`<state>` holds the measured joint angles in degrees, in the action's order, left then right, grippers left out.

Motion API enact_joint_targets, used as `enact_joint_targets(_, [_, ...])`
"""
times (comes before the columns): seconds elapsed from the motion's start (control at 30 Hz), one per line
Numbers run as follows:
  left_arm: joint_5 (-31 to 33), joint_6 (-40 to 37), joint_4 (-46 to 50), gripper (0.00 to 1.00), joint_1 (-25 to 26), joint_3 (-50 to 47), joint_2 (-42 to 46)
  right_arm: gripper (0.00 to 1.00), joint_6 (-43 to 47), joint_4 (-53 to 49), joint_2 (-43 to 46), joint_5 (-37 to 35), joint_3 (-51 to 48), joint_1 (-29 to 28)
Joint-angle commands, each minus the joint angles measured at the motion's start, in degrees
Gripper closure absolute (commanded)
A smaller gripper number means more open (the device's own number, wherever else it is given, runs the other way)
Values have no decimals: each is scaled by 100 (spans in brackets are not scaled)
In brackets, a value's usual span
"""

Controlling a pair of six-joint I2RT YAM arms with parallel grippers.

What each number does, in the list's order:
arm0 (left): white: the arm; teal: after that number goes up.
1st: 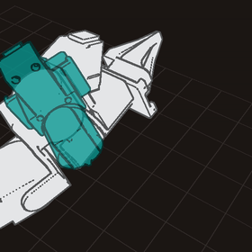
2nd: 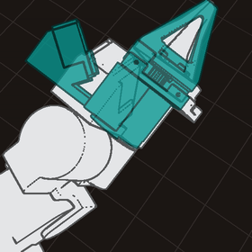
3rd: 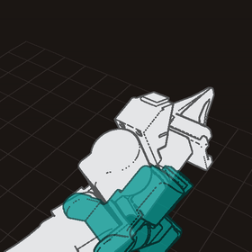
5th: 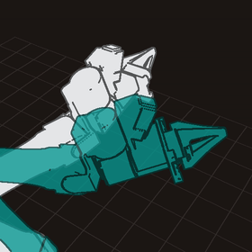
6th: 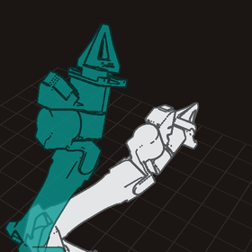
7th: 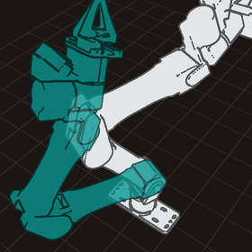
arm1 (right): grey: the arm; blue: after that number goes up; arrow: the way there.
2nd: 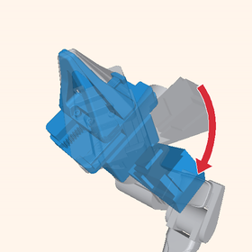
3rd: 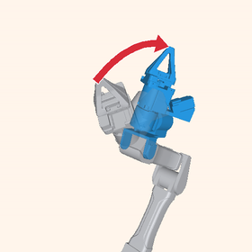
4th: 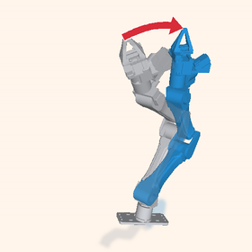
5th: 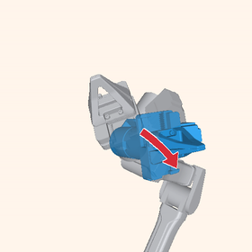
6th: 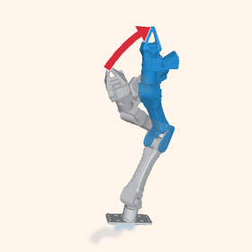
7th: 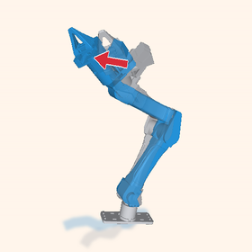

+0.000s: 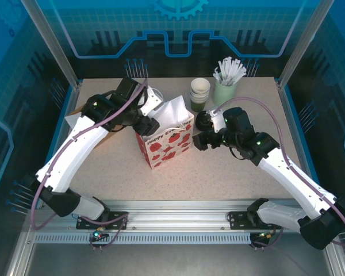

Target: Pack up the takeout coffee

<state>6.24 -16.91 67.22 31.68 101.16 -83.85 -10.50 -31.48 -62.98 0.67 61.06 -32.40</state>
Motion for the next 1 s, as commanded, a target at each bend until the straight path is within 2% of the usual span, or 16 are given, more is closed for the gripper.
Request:
enact_joint_targets(0.0, [8, 138, -142, 48, 53, 40, -75, 4, -79, 72, -4, 67, -58, -108])
enact_joint_targets(0.2, [-1281, 665, -1072, 77, 57, -415, 290, 4, -80, 102, -34, 52, -94, -133])
enact_joint_targets(0.27, [-1377, 810, -1311, 83, 49, -572, 367, 4, -74, 116, -47, 59, -92, -143])
enact_joint_targets(0.4, [-1251, 1102, -1423, 88, -46, -712, 331, 4, -72, 121, -40, 56, -101, -161])
enact_joint_targets(0.53, [-1001, 1498, -1429, 91, -171, -862, 221, 4, -67, 142, -21, 56, -130, -160])
enact_joint_targets(0.73, [-67, 1762, -1526, 92, -336, -1208, 178, 4, -79, 141, 5, 61, -157, -161])
enact_joint_targets(0.87, [1, 1679, -1477, 85, -396, -1292, 87, 4, -84, 142, 31, 59, -180, -160])
enact_joint_targets(0.97, [-174, 1622, -1462, 76, -394, -1224, 101, 4, -92, 143, 23, 61, -190, -161])
